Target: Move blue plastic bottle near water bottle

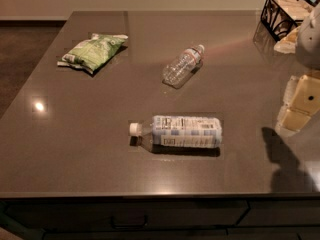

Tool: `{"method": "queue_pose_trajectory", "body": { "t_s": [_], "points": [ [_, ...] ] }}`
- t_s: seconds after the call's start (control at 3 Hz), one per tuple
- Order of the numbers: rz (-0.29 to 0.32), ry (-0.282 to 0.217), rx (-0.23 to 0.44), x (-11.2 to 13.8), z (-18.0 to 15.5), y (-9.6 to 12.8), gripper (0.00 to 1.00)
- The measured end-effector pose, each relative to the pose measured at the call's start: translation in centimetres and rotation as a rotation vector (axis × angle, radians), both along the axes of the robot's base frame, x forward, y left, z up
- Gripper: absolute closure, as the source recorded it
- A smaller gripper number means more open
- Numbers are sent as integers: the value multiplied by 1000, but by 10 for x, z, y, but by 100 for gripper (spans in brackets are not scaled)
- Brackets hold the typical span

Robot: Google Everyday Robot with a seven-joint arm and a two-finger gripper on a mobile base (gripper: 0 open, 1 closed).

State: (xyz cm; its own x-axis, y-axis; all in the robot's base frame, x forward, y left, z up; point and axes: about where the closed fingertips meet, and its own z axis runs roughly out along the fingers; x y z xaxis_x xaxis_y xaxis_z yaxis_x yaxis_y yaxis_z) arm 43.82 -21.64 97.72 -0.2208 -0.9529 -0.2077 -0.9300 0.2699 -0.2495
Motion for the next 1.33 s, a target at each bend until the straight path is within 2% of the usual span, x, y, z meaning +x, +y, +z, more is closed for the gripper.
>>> {"method": "queue_pose_trajectory", "body": {
  "t_s": [0.33, 0.67, 1.33],
  "points": [
    [9, 1, -7, 7, 1, 4, 0],
    [41, 6, -15, 29, -4, 17, 0],
    [104, 13, -12, 91, -31, 52, 0]
  ]
}}
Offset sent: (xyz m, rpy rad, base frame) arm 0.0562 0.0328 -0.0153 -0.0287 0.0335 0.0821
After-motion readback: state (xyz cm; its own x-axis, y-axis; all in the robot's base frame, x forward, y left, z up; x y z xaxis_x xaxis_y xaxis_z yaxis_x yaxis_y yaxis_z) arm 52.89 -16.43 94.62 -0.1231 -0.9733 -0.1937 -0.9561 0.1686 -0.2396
